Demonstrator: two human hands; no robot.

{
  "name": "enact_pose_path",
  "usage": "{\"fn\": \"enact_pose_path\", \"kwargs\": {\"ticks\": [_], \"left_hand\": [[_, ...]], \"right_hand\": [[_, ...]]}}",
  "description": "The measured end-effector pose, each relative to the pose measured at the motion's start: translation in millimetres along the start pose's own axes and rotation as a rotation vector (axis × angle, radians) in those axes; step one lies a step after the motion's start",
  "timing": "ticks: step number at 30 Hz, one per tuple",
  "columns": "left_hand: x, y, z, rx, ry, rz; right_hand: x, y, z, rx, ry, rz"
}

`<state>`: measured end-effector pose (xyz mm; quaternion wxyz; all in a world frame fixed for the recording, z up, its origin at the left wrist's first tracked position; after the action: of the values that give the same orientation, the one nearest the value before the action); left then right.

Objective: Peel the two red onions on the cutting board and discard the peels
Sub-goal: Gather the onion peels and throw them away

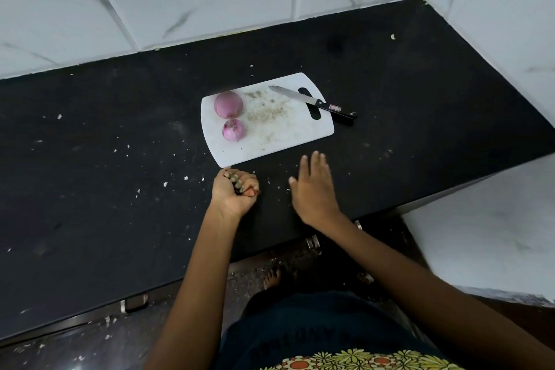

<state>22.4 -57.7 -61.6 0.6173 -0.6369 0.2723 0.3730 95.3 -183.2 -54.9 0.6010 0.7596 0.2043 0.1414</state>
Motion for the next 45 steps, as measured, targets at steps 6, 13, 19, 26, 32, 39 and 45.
{"fn": "enact_pose_path", "kwargs": {"ticks": [6,13,19,26,32,39,45], "left_hand": [[0.1,0.0,0.0,-0.005,0.004,-0.011],[-0.2,-2.0,-2.9,-0.004,0.004,0.019],[3.3,-3.9,-9.6,0.006,0.030,-0.003],[3.6,-2.6,-8.5,0.039,0.040,-0.016],[4.0,0.4,-8.4,0.086,0.033,-0.032],[3.3,0.2,-5.3,0.091,0.009,0.001],[3.1,-0.8,-5.0,0.092,-0.002,0.003]], "right_hand": [[-40.3,-21.6,-59.4,-0.107,0.481,0.108],[-30.1,18.4,-20.3,0.048,0.647,0.244],[8.6,30.6,21.7,0.243,0.312,0.197],[14.1,47.0,50.7,0.580,-0.028,0.338],[11.0,27.3,54.5,0.157,-0.159,0.165],[-35.3,-6.2,-19.5,-0.073,0.263,-0.016],[-55.6,12.5,-29.5,-0.047,0.516,0.204]]}}
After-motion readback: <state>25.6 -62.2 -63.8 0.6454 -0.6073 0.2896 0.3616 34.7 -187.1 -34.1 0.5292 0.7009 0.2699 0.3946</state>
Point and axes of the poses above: each hand's wrist, its own x-axis towards the middle knuckle, its own y-axis out of the back of the hand, z = x × y, the point moved 7 cm from there along x, towards the middle knuckle, and after that the axes turned 7 degrees about z, right-handed, at the moved point
